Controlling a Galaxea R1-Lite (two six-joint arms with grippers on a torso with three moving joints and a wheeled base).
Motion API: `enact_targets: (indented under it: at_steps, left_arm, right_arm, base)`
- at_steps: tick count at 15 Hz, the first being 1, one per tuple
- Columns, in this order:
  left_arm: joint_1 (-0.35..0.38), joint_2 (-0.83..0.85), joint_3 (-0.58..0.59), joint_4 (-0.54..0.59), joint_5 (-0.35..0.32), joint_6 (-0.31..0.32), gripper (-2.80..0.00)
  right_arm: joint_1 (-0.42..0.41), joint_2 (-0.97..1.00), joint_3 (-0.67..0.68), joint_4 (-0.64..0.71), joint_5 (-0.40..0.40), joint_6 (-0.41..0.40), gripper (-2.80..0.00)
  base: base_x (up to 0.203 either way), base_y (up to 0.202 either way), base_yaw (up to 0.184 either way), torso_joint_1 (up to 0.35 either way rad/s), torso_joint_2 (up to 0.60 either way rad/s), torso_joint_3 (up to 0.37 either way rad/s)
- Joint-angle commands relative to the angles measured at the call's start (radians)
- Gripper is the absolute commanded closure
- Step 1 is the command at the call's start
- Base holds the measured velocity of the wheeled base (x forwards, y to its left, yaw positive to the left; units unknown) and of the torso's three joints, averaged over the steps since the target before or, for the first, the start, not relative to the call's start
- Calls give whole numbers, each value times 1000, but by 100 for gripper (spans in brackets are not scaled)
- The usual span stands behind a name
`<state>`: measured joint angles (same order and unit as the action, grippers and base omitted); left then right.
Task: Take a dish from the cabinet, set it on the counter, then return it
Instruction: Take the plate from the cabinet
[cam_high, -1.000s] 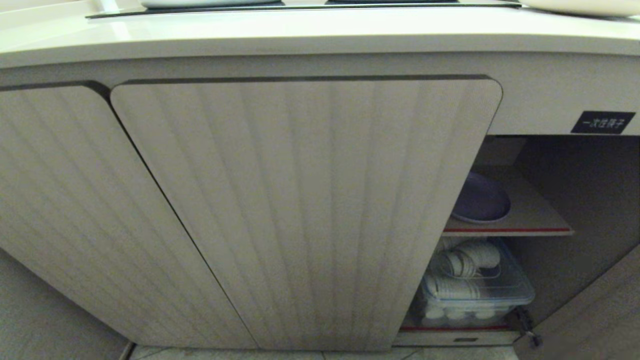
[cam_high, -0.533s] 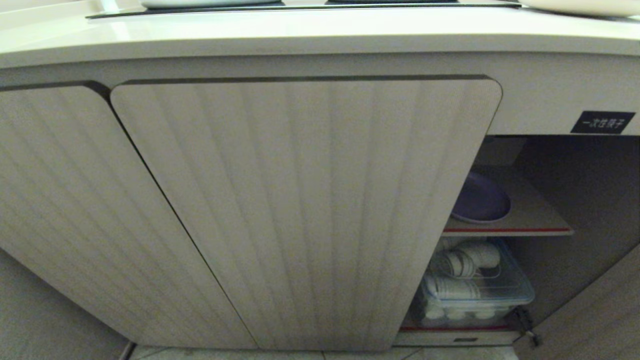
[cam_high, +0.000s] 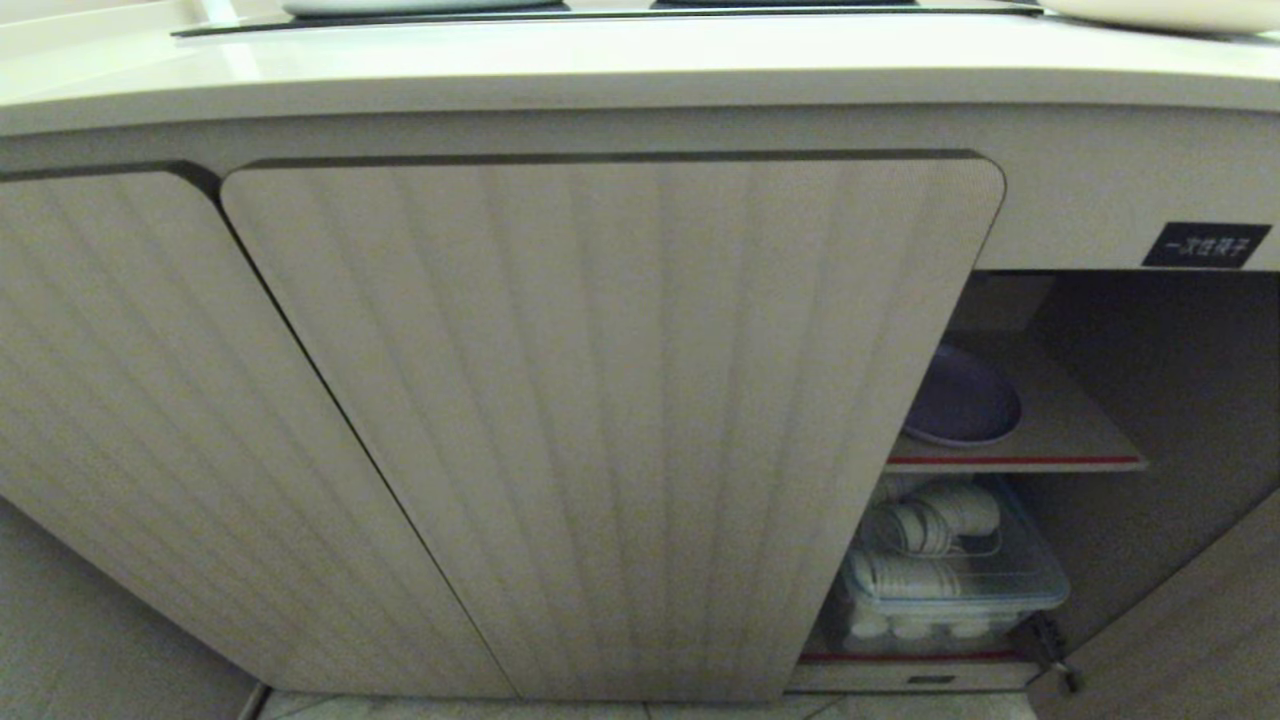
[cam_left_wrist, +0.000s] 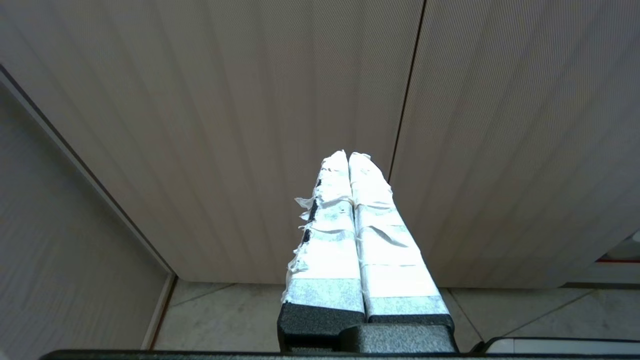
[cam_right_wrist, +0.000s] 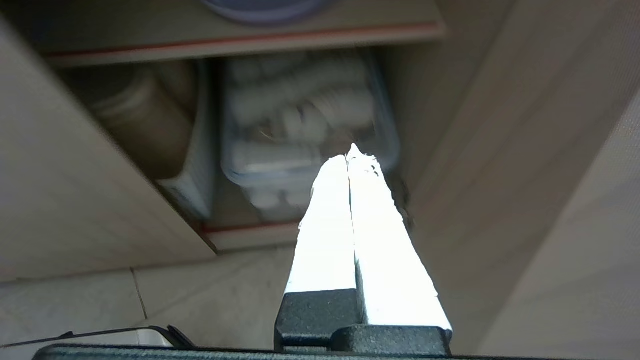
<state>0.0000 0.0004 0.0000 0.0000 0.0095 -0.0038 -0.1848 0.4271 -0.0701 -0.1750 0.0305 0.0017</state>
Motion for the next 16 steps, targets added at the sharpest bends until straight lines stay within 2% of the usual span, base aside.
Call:
enact_targets:
  at_steps: [1, 4, 10, 16]
  left_arm:
    - [0, 0, 0, 0, 0, -1, 0]
    - [0, 0, 0, 0, 0, -1, 0]
    - [0, 0, 0, 0, 0, -1, 0]
    - [0, 0, 0, 0, 0, -1, 0]
  right_arm:
    - [-61, 226, -41, -20, 13, 0, 0]
    - [-76, 459, -91, -135, 27, -7, 0]
    - [-25, 874, -163, -506, 34, -85, 0]
    - [10, 1106, -218, -726, 34, -105, 0]
  base:
    - [0, 0, 0, 0, 0, 0]
    - [0, 0, 0, 0, 0, 0]
    - [0, 0, 0, 0, 0, 0]
    - [0, 0, 0, 0, 0, 0]
